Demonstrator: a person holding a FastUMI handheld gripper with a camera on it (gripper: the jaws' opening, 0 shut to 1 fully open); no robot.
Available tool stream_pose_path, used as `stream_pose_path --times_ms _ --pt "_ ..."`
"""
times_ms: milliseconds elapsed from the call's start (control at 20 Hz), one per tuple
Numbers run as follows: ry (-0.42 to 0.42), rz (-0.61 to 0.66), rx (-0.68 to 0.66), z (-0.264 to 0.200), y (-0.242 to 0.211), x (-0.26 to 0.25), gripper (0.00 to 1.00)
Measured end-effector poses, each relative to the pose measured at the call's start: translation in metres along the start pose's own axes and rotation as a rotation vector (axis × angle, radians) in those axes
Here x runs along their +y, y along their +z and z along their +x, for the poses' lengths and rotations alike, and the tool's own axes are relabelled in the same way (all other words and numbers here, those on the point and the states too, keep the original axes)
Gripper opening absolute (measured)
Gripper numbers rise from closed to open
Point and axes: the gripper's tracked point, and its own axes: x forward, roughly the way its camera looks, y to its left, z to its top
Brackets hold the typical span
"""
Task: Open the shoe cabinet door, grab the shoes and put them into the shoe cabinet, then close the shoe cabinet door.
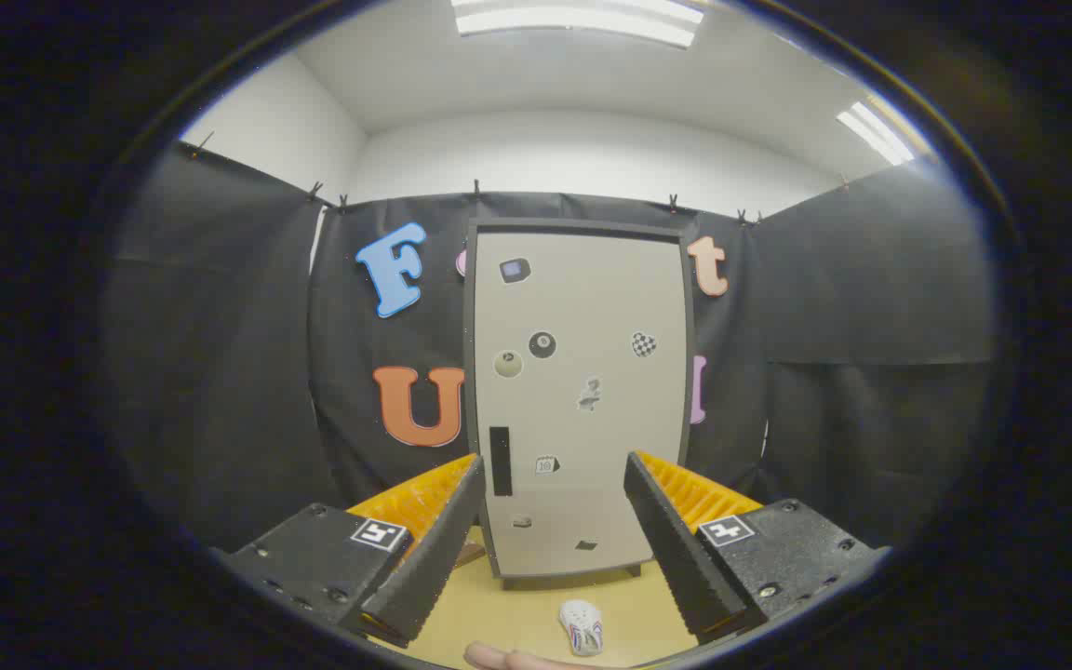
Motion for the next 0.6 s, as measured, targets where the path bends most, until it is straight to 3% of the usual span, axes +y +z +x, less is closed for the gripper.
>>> stream_pose_path --times_ms 600 --pt "0.027 -0.029 -0.005 0.012 -0.003 0.024 0.99"
